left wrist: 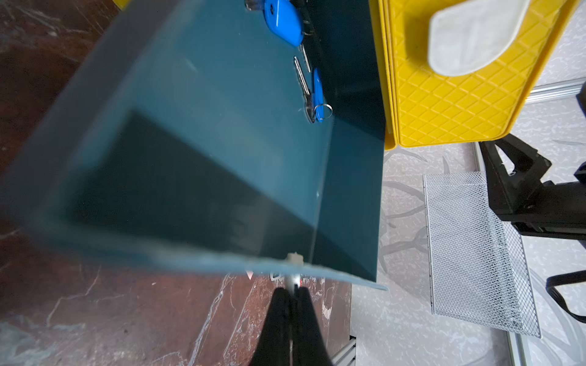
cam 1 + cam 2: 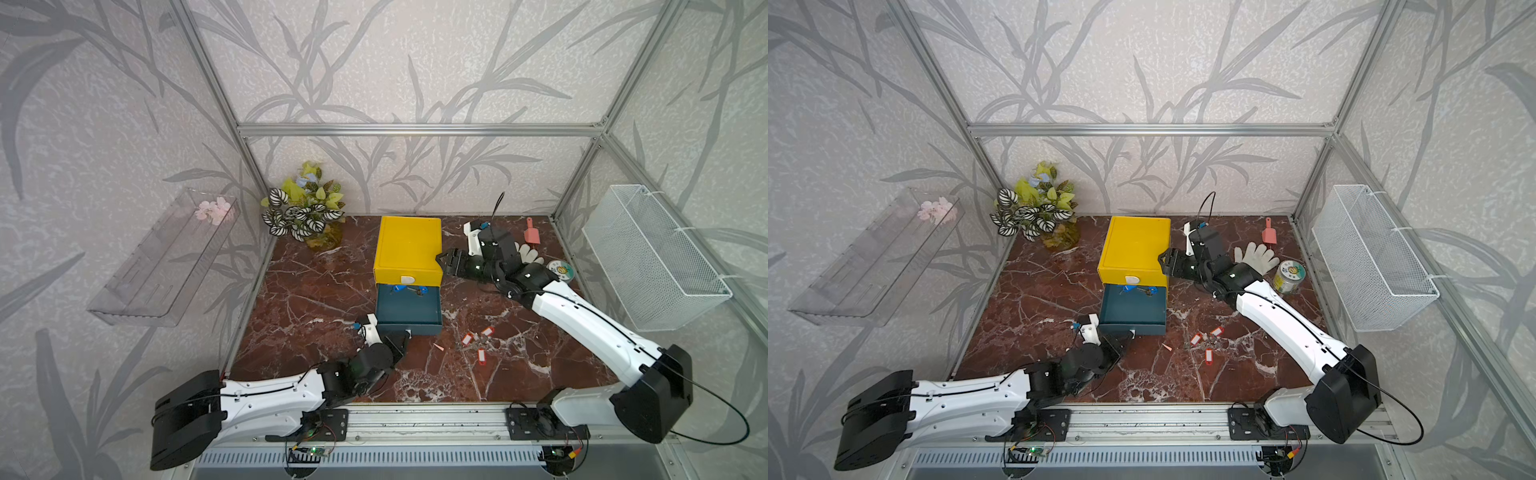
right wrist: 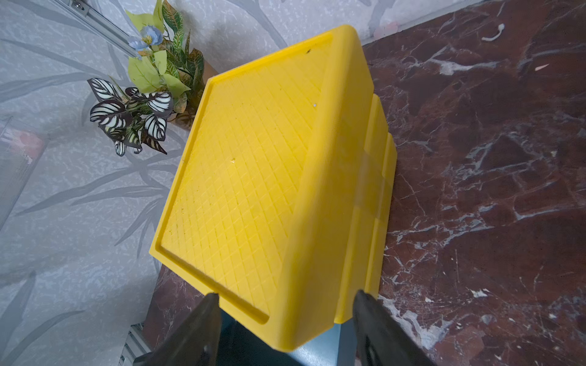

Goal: Take the keys out of the drawer
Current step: Open the drawer in the storage box.

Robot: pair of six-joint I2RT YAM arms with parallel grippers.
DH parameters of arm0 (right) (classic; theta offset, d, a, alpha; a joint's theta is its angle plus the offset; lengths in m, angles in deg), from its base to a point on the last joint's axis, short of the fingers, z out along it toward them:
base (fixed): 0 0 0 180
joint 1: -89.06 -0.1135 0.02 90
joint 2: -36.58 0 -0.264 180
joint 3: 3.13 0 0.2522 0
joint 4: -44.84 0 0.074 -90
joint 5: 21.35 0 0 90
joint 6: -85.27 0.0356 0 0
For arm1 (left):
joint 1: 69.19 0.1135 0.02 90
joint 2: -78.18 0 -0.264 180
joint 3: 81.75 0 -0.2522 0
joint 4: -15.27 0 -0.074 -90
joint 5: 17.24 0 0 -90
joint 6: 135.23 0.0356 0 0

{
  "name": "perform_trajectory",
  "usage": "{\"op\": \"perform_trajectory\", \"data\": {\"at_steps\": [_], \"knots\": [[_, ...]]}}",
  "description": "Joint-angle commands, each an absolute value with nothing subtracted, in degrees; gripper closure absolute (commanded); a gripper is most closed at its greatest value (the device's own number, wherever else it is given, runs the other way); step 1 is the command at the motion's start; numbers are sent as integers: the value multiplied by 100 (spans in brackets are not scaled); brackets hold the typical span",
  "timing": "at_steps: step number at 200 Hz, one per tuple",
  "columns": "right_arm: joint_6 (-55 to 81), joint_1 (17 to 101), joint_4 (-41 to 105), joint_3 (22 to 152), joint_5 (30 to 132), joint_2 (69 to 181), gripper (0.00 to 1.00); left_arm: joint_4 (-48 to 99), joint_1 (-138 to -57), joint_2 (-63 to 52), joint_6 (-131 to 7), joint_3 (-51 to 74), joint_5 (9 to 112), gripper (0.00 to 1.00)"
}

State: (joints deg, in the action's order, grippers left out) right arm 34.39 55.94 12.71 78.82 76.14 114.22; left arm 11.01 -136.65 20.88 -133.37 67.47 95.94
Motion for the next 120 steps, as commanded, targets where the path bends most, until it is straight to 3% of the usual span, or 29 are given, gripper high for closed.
{"op": "perform_trajectory", "data": {"at_steps": [1, 120], "knots": [[3386, 5536, 1188, 7821, 7533, 11263, 31, 1152, -13933, 2187, -13595, 6888, 9982, 99], [3362, 5298, 1049, 7743, 7311, 10894, 32, 1693, -14679, 2694, -14253, 7166, 10780, 100]]}}
